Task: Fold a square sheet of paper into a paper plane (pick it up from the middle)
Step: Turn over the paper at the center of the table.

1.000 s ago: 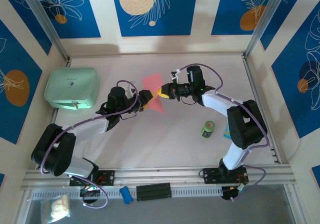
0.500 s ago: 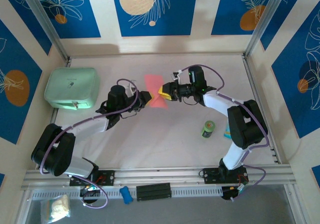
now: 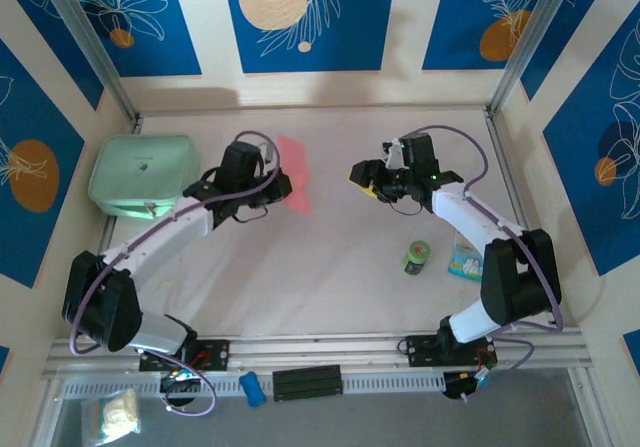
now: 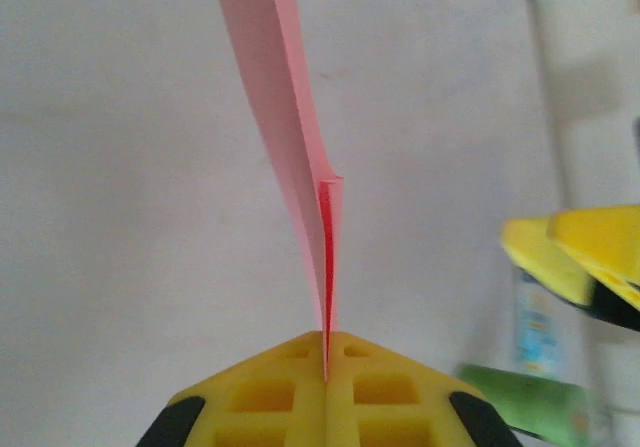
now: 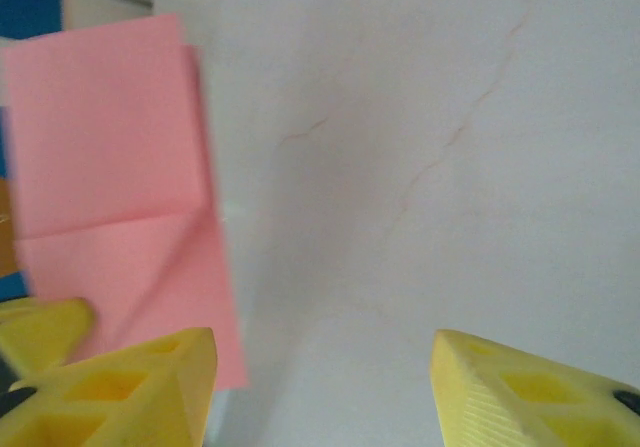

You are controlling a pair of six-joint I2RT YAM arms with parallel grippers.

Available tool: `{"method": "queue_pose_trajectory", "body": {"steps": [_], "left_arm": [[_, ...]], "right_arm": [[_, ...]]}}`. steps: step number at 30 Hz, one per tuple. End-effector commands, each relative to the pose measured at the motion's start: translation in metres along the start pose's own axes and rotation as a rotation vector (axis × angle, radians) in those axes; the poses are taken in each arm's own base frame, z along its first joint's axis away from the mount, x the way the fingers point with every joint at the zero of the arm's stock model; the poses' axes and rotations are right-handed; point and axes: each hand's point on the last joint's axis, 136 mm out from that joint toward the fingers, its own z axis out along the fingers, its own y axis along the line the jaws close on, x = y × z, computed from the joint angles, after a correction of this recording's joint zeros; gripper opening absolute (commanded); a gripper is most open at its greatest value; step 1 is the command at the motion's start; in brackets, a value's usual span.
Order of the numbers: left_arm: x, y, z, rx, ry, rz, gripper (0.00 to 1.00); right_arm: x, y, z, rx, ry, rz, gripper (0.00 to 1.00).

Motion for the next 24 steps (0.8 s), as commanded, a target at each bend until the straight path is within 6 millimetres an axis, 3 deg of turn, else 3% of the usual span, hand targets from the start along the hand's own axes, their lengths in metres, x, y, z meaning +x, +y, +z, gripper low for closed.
{"method": "queue_pose_trajectory", "body": {"steps": [1,7,12,17,21,24], "left_arm": [[0.021,0.063,-0.016,-0.424,0.135,0.255,0.02],[0.009,0.083,-0.018,-0.857,0.203,0.57,0.04],[0.012,0.081,0.012,-1.036,0.262,0.73,0.04],[0.03,0.075,0.053,-1.052,0.313,0.744,0.06],[0.059,0.07,0.088,-0.923,0.374,0.651,0.14],[0.075,0.06,0.103,-0.795,0.403,0.566,0.23]], "right_arm": [[-0.002,-0.023,-0.014,0.151,-0.054,-0.068,0.6],[-0.009,-0.038,-0.028,0.283,-0.147,-0.092,0.62],[-0.013,-0.051,-0.042,0.362,-0.221,-0.066,0.61],[-0.016,-0.071,-0.059,0.443,-0.285,0.011,0.61],[-0.017,-0.082,-0.069,0.465,-0.316,0.069,0.61],[-0.018,-0.086,-0.073,0.466,-0.32,0.087,0.61]]}}
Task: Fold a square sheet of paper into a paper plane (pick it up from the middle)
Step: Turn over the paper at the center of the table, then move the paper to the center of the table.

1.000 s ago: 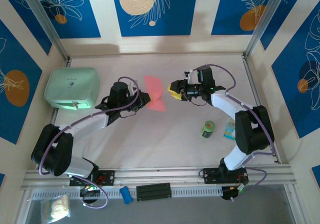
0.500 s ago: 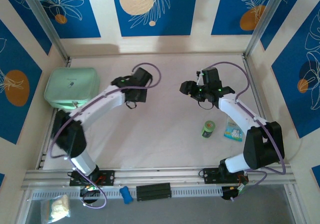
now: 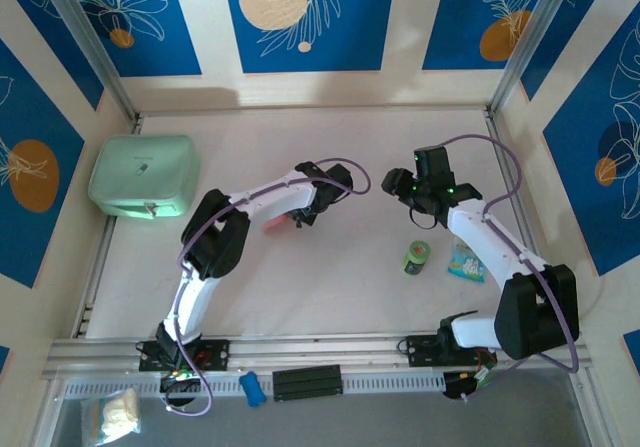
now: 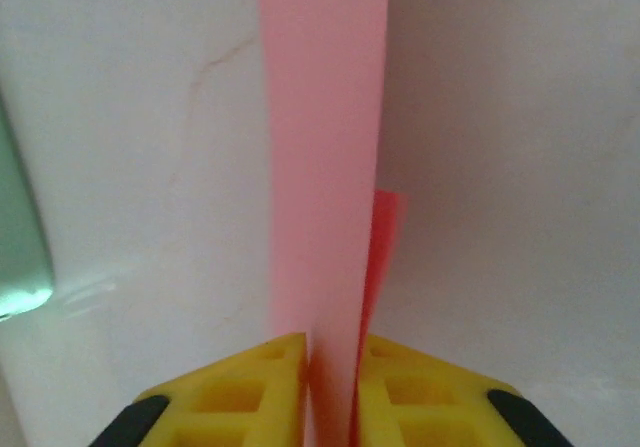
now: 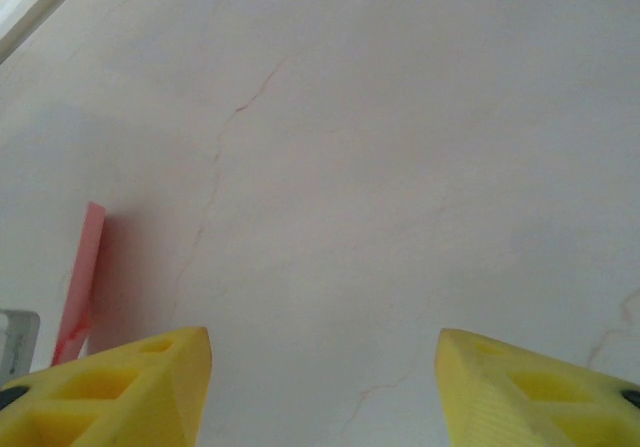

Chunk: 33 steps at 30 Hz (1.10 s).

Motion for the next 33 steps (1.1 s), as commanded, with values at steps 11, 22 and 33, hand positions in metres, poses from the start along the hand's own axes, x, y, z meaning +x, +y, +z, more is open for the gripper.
{"method": "queue_pose_trajectory", "body": {"steps": [11,22,33], "left_arm": [[-0.019,-0.021,-0.049,0.646,-0.073,-0.349,0.62],[0.005,0.061,-0.038,0.791,-0.182,-0.712,0.85],[0.041,0.108,-0.023,0.757,-0.219,-0.882,0.99]], "right_arm": [[0.011,0.019,0.013,-0.073,0.102,-0.004,0.59],[0.112,0.129,0.054,-0.279,0.412,-0.196,0.48],[0.181,0.178,0.1,-0.329,0.627,-0.27,0.46]]}}
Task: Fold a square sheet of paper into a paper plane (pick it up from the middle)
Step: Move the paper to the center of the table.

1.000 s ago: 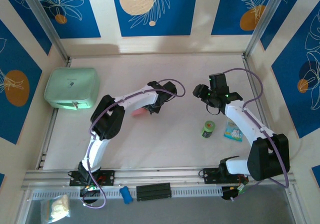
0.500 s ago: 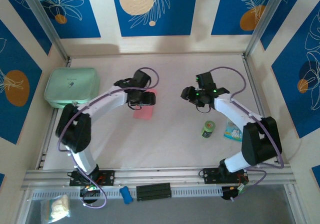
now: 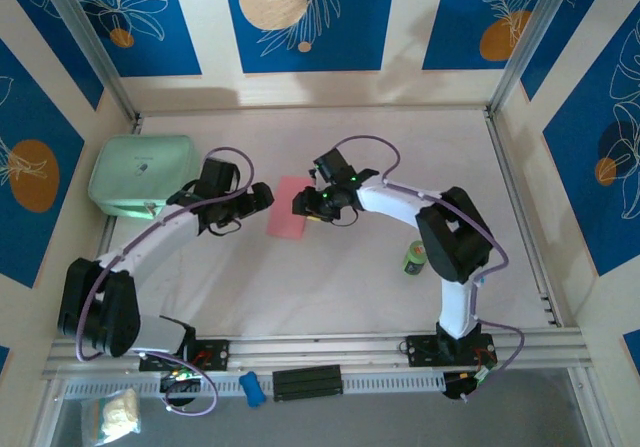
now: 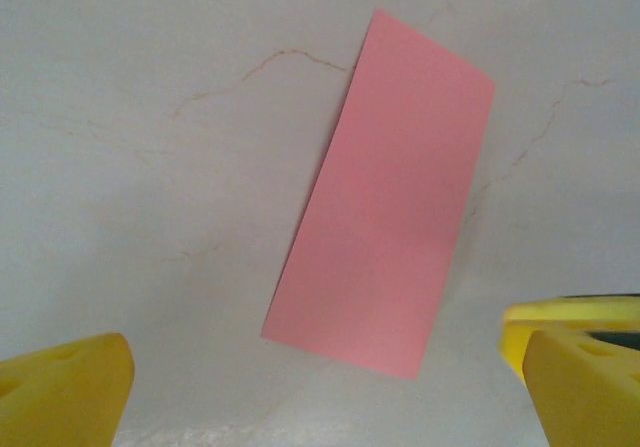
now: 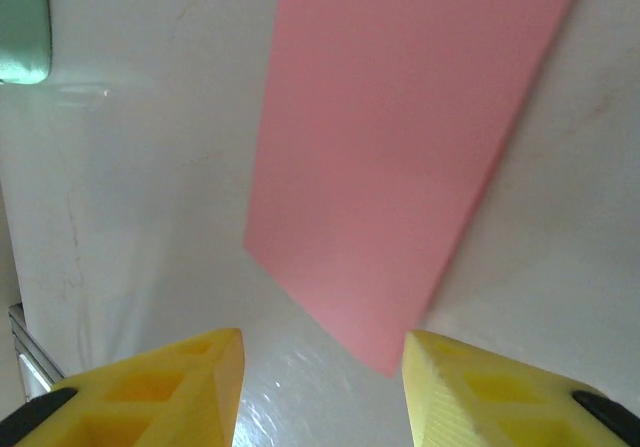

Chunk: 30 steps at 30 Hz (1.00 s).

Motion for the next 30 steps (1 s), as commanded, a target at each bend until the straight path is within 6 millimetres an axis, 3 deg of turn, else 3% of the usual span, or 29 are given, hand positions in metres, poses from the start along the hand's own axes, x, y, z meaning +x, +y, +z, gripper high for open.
{"method": "queue_pose_trajectory", "body": {"steps": [1,9,15,20,22,25,27,30], "left_arm": [[-0.004,0.001,-0.005,0.039,-0.018,-0.045,0.99],[-0.003,-0.005,0.007,0.095,0.009,-0.079,0.99],[-0.002,-0.011,0.014,0.124,0.038,-0.079,0.99],[0.003,-0.016,0.02,0.164,0.065,-0.074,0.99],[0.005,-0.021,0.023,0.191,0.078,-0.076,0.99],[0.011,-0.026,0.028,0.229,0.108,-0.09,0.99],[0.017,-0.03,0.03,0.256,0.131,-0.1,0.99],[0.027,-0.038,0.031,0.317,0.157,-0.106,0.99]], "right_arm": [[0.003,0.01,0.014,-0.038,0.067,0.003,0.45],[0.014,-0.015,0.044,0.039,0.178,0.006,0.42],[0.039,-0.044,0.035,0.084,0.271,-0.103,0.42],[0.058,-0.073,0.012,0.173,0.34,-0.252,0.4],[0.058,-0.068,0.004,0.155,0.334,-0.297,0.39],[0.046,-0.04,-0.011,0.077,0.263,-0.315,0.39],[0.035,-0.02,-0.023,0.024,0.19,-0.275,0.39],[0.02,-0.007,-0.033,-0.005,0.098,-0.138,0.36]]}}
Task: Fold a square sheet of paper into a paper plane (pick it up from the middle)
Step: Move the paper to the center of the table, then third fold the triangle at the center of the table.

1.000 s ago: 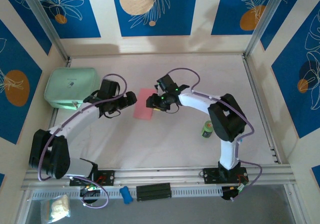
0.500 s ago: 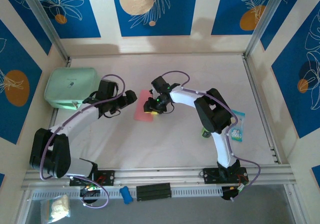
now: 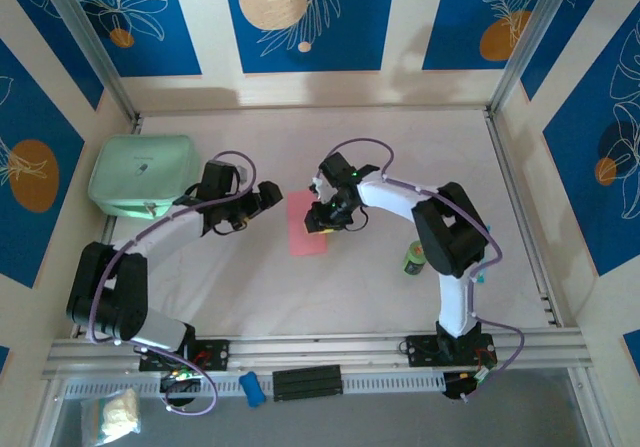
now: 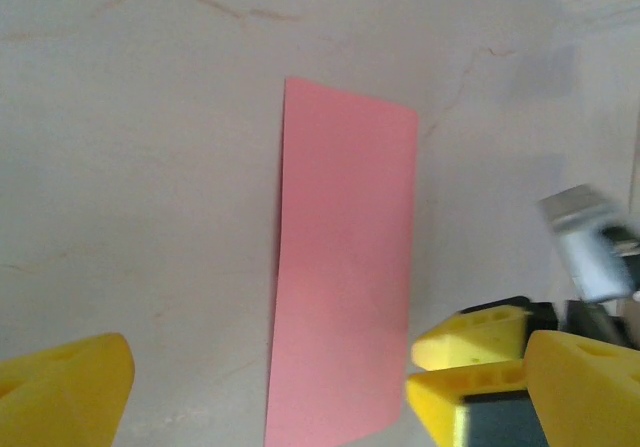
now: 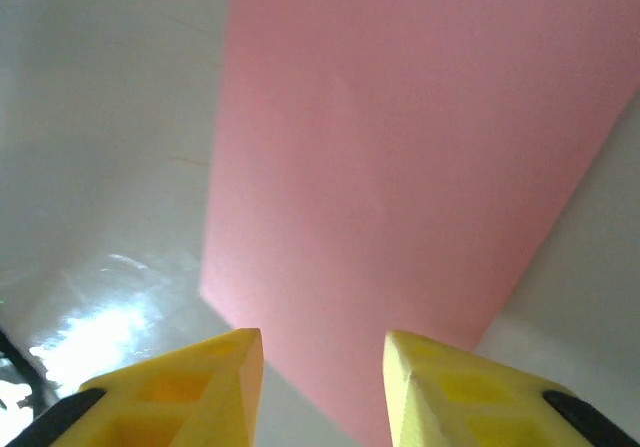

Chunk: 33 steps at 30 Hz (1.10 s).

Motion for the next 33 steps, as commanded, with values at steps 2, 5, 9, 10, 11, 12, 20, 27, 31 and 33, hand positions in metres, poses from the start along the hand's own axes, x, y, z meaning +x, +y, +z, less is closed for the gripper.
{"method": "queue_pose_trajectory", "body": {"steps": [2,5,9,10,11,12,20,27,31,33], "left_arm": [[0.017,-0.013,0.006,0.115,0.051,-0.025,0.99],[0.029,-0.011,0.011,0.121,0.074,-0.041,0.99],[0.043,-0.011,0.02,0.108,0.115,-0.046,0.99],[0.047,-0.01,0.023,0.103,0.125,-0.048,0.99],[0.05,-0.01,0.026,0.101,0.134,-0.051,0.98],[0.052,-0.011,0.028,0.102,0.141,-0.054,0.97],[0.067,-0.014,0.051,0.088,0.21,-0.085,0.84],[0.075,-0.009,0.059,0.057,0.245,-0.096,0.76],[0.076,-0.009,0.062,0.051,0.261,-0.101,0.62],[0.076,-0.009,0.064,0.051,0.266,-0.103,0.56]], "right_arm": [[-0.019,0.019,-0.023,-0.065,-0.124,0.174,0.36],[-0.016,0.012,-0.013,-0.06,-0.118,0.274,0.33],[-0.016,0.006,0.0,-0.051,-0.087,0.321,0.3],[-0.016,0.005,0.003,-0.048,-0.081,0.325,0.3],[-0.016,0.003,0.006,-0.042,-0.073,0.329,0.29],[-0.016,0.002,0.008,-0.04,-0.07,0.332,0.29],[-0.009,-0.017,0.027,0.01,-0.03,0.368,0.29],[0.006,-0.042,0.042,0.075,0.014,0.41,0.28],[0.014,-0.05,0.048,0.094,0.036,0.425,0.25],[0.015,-0.053,0.048,0.1,0.039,0.428,0.24]]}}
